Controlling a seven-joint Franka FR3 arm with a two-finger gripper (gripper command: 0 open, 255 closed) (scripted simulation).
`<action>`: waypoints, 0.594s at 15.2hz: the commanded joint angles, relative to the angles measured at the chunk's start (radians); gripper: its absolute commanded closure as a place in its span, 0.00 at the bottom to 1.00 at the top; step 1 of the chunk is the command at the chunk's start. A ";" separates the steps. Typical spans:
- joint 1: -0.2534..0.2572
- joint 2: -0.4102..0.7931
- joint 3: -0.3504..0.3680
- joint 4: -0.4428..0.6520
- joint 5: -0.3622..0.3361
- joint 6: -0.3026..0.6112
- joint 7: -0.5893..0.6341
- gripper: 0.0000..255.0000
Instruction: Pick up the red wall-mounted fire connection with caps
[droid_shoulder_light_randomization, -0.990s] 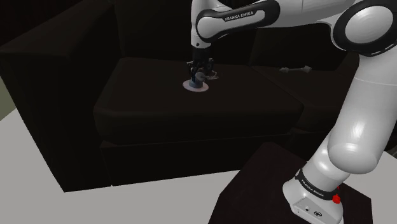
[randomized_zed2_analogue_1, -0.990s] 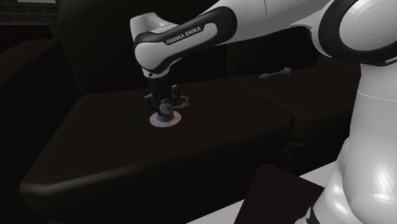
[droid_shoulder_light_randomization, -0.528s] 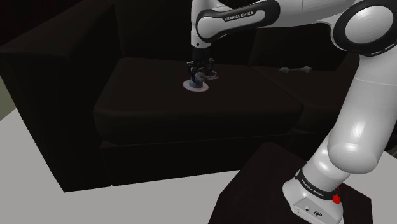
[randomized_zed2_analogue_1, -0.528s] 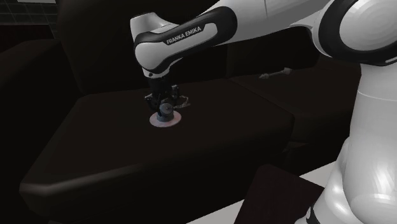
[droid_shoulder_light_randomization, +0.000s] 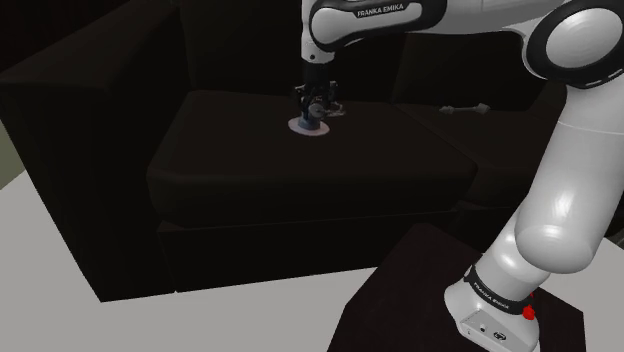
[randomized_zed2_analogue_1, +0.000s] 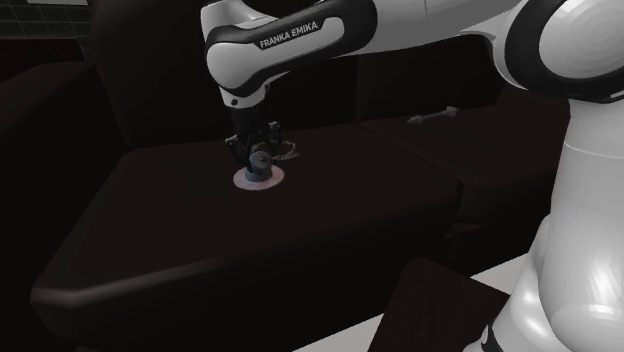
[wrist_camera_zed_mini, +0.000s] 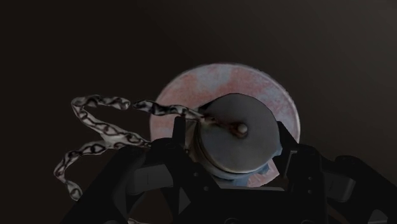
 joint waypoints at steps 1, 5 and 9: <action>0.001 -0.001 0.000 0.024 0.001 -0.024 -0.003 1.00; 0.002 -0.001 0.001 0.078 0.003 -0.078 -0.011 1.00; 0.004 0.002 0.002 0.124 0.004 -0.120 -0.017 1.00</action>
